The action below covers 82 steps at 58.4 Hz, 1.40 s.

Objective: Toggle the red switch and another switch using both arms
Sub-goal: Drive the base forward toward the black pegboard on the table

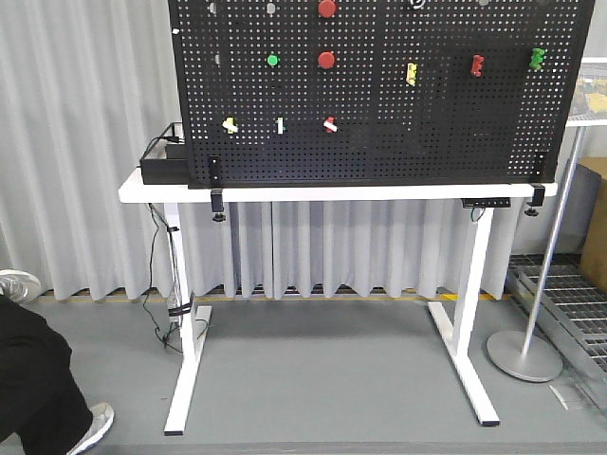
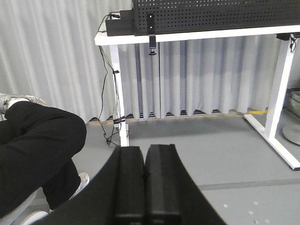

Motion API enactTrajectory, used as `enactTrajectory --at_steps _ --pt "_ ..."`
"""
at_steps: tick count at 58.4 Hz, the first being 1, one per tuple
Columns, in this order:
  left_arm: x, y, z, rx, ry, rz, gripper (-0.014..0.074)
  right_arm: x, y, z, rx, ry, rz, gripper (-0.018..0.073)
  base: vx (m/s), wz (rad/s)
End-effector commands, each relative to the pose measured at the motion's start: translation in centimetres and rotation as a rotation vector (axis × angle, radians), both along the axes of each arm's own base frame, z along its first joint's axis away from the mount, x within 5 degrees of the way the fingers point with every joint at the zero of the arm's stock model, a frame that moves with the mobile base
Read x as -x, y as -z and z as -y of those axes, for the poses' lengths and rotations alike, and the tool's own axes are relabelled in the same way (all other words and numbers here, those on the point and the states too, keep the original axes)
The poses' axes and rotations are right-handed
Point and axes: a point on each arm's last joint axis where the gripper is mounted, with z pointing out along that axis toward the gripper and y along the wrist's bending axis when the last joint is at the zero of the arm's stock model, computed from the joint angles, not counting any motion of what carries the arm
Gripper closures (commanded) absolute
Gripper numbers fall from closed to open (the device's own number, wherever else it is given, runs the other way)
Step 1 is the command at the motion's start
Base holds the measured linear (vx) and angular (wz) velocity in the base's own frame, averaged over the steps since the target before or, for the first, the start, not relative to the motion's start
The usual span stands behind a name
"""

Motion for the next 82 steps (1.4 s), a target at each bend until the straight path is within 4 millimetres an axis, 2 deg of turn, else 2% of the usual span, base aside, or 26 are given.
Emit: enactTrajectory --at_steps 1,82 --pt "-0.05 -0.12 0.09 0.014 0.008 0.07 0.0594 0.07 -0.62 -0.02 0.005 0.0 0.086 0.0566 0.0 -0.01" --pt "-0.05 -0.12 0.09 0.014 0.008 0.07 0.0594 0.07 -0.62 -0.02 0.005 0.0 0.086 0.0566 0.06 -0.02"
